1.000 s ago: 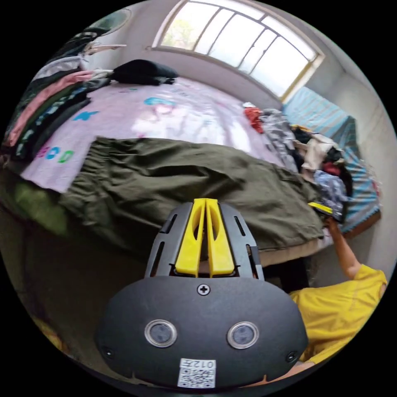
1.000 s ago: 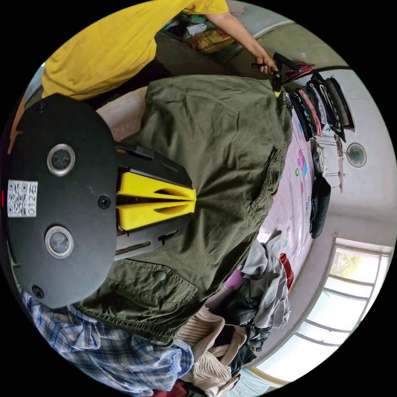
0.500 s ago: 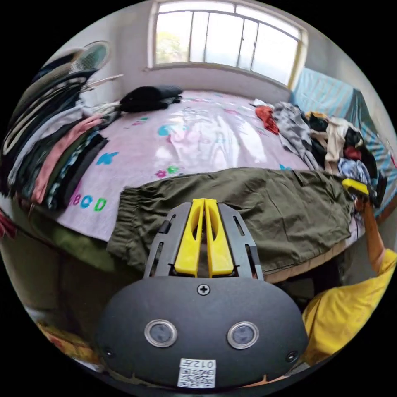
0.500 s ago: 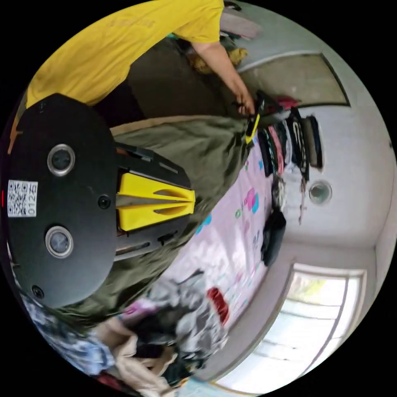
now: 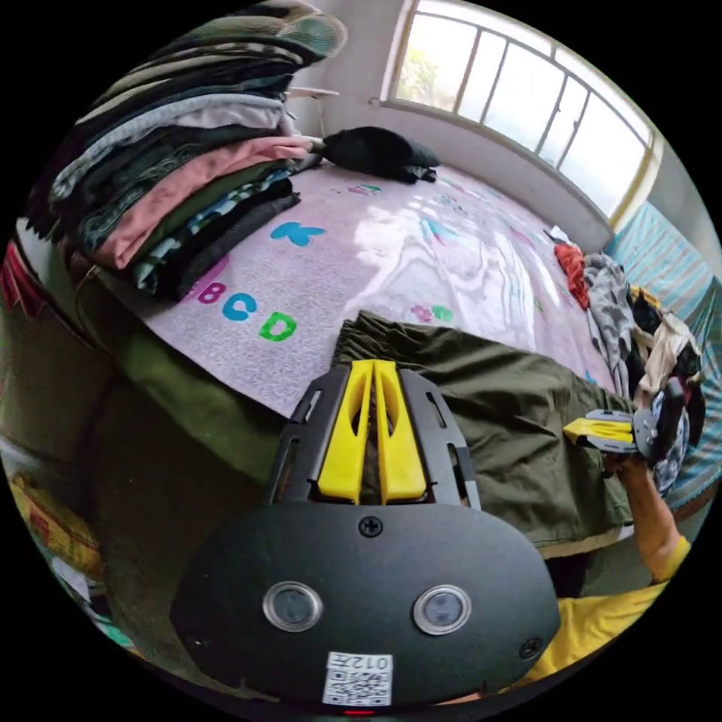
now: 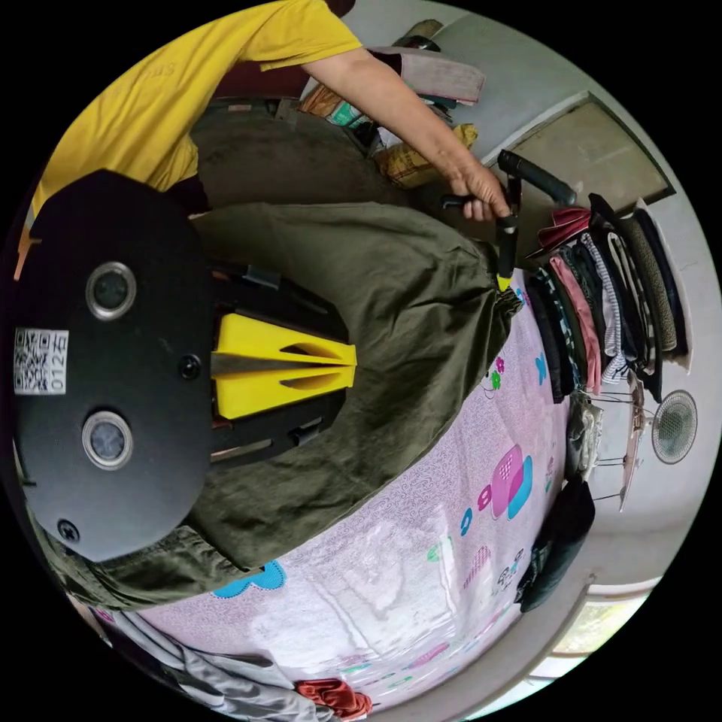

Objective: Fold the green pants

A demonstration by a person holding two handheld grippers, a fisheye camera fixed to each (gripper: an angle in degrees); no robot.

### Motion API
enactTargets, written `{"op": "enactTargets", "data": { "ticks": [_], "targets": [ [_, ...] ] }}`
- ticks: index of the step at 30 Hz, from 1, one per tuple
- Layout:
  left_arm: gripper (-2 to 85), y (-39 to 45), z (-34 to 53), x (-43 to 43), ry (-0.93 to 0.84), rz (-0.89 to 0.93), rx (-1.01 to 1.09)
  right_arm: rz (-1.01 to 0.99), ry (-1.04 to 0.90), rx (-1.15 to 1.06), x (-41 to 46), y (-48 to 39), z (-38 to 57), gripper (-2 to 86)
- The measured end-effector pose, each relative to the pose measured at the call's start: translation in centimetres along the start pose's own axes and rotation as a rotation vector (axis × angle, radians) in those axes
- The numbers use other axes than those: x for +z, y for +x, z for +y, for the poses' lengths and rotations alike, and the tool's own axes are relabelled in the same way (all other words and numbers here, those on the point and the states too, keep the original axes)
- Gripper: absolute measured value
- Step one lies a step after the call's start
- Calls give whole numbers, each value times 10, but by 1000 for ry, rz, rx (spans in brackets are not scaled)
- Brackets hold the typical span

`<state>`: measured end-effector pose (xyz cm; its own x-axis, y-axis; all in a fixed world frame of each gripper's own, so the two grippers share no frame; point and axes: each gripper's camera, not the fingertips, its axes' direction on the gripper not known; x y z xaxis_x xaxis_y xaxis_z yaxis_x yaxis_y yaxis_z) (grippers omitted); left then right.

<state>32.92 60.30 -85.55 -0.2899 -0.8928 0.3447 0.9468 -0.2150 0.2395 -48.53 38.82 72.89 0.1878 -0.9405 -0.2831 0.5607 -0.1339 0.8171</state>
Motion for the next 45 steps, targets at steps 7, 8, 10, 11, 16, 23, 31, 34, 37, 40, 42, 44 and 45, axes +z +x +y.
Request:
{"op": "enactTargets", "data": {
  "ticks": [7,8,10,11,16,23,31,34,37,40,42,44,45],
  "targets": [
    [65,-83,100,-35,81,264,-349,41,5,-22,18,-7,-5,0],
    [72,-88,106,-32,85,306,-376,36,5,-20,21,-6,-6,0],
    [88,-105,115,-19,94,457,-448,40,6,-21,23,-6,-6,0],
    [90,-107,114,-17,96,478,-456,51,6,-26,25,-8,-7,0],
    [92,-127,101,1,53,468,-535,110,6,-54,31,-14,-6,0],
    [54,-131,102,-8,130,472,-471,34,4,20,26,9,-3,2],
    [25,-98,89,-51,226,572,-256,-157,175,89,1,-13,-50,6],
    [19,-78,85,-71,258,642,-158,-96,-61,173,49,-12,-66,4],
    [15,-56,80,-81,257,736,-76,-143,20,219,38,-2,-56,5],
    [11,-19,76,-91,269,843,11,-217,115,272,7,17,-36,6],
    [8,12,74,-95,257,886,83,-297,188,338,-16,37,-18,6],
    [5,48,73,-96,230,923,156,-392,305,422,-52,66,11,6],
    [4,74,74,-94,201,953,206,-410,335,438,-62,72,20,6]
  ]
}}
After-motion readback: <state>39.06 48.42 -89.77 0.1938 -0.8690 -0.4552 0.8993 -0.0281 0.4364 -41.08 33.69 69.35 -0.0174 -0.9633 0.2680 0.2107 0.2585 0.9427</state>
